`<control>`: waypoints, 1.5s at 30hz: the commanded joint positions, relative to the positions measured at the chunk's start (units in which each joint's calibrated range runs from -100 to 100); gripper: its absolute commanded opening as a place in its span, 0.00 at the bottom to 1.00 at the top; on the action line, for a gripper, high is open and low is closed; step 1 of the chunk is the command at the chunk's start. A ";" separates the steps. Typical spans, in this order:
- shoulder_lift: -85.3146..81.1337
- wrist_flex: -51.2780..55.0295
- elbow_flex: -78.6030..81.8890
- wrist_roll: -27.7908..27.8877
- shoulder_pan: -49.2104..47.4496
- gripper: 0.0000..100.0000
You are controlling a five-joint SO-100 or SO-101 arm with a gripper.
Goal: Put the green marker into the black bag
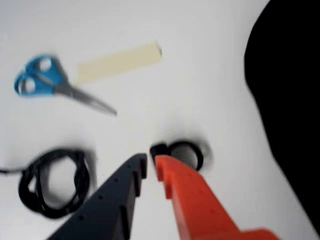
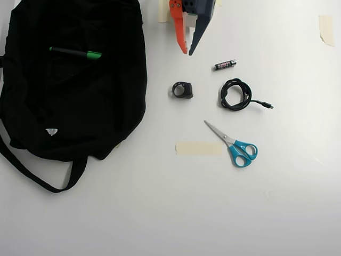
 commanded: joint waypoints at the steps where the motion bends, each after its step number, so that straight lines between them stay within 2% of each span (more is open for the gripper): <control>1: -8.40 -0.27 6.46 0.47 -0.21 0.02; 20: -30.97 0.50 30.18 0.89 -9.71 0.02; 31: -31.47 0.50 40.96 0.89 -14.12 0.02; 45: -31.55 5.41 46.53 0.42 -13.52 0.02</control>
